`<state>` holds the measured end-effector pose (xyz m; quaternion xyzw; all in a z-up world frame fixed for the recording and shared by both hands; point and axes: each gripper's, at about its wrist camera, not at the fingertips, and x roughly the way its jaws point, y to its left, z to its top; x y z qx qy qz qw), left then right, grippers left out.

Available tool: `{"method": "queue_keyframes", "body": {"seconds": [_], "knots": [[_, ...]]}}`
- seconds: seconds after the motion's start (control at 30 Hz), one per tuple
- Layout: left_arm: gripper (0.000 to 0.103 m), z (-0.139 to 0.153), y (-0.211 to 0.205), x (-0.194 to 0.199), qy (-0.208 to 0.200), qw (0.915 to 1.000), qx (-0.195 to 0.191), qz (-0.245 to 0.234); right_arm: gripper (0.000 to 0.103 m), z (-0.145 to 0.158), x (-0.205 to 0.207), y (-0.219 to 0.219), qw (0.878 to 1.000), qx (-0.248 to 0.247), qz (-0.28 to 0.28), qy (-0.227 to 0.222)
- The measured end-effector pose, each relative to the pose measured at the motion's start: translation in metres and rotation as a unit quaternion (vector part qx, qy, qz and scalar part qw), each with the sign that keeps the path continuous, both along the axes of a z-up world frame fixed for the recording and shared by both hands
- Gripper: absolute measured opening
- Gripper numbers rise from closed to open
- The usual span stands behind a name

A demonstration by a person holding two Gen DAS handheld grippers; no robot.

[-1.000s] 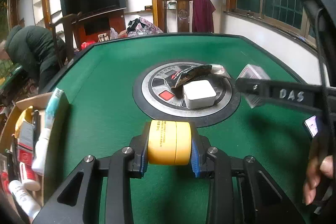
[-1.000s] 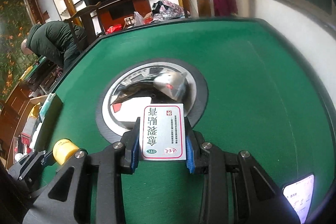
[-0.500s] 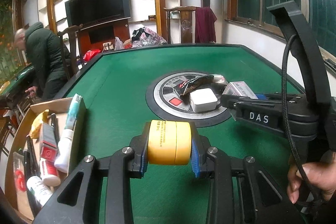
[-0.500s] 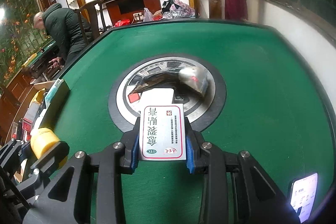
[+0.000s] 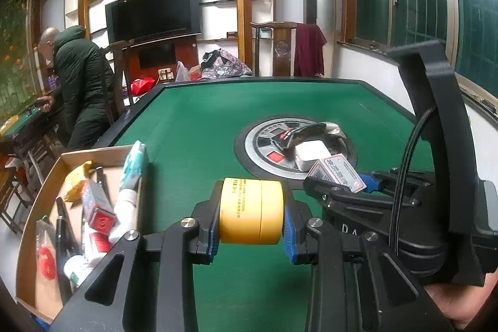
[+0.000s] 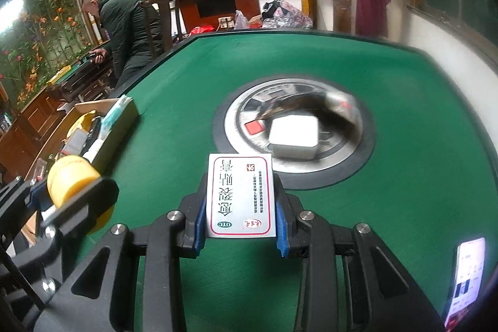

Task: Organize objects
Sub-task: 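Carry the tape roll and medicine box with both tools over the cardboard box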

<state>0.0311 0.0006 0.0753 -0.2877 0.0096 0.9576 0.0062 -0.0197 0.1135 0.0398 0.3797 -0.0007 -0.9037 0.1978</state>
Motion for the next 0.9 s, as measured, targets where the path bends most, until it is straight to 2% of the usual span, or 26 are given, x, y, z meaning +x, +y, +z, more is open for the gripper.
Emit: {"method": "queue_keyframes", "body": {"seconds": [0.47,0.7,0.9], "knots": [[0.028,0.001,-0.05,0.015,0.003,0.999,0.022,0.04,0.032,-0.005,0.019,-0.047,0.999,0.009,0.045,-0.003],[0.028,-0.001,-0.092,0.026,0.004,0.9966,0.039,0.073,0.032,-0.002,0.026,-0.073,0.997,0.01,0.072,-0.004],[0.028,-0.006,-0.144,0.042,0.008,0.9908,0.054,0.124,0.032,0.005,0.028,-0.112,0.993,0.002,0.115,-0.013]]}}
